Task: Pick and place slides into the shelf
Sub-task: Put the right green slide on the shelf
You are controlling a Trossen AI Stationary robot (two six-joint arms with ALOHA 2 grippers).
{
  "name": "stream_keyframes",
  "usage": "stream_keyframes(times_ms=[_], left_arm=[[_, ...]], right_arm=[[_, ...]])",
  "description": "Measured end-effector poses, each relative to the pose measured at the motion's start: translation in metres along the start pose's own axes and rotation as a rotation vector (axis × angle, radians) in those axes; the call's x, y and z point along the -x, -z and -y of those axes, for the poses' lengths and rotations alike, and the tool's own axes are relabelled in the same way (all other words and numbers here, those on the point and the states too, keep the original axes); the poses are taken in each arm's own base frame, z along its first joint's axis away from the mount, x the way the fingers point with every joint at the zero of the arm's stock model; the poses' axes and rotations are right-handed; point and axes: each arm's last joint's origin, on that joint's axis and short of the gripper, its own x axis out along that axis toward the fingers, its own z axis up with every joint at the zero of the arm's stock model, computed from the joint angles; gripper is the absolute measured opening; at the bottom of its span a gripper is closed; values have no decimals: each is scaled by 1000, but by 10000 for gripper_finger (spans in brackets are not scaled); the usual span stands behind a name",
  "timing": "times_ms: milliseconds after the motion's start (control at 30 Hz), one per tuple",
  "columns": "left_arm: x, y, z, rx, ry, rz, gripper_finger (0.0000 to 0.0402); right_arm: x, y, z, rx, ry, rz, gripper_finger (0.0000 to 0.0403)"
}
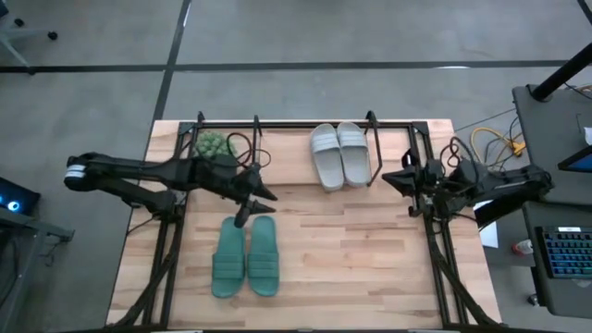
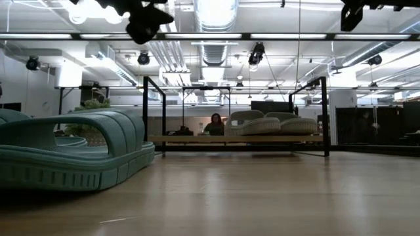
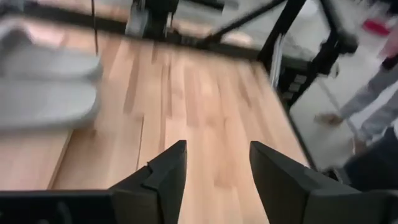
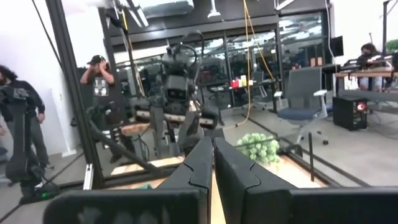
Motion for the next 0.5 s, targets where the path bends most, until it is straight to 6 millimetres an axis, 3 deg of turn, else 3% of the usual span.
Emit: stream_keyframes(times_ms=[267,500], left_arm=[[13,-2,5,142,20,-177,162],[4,19,4,286,107,-371,162]], right_arm=[[1,-17,-1,-9,-5,47,9],[2,-19,-1,3,-4,48,9]])
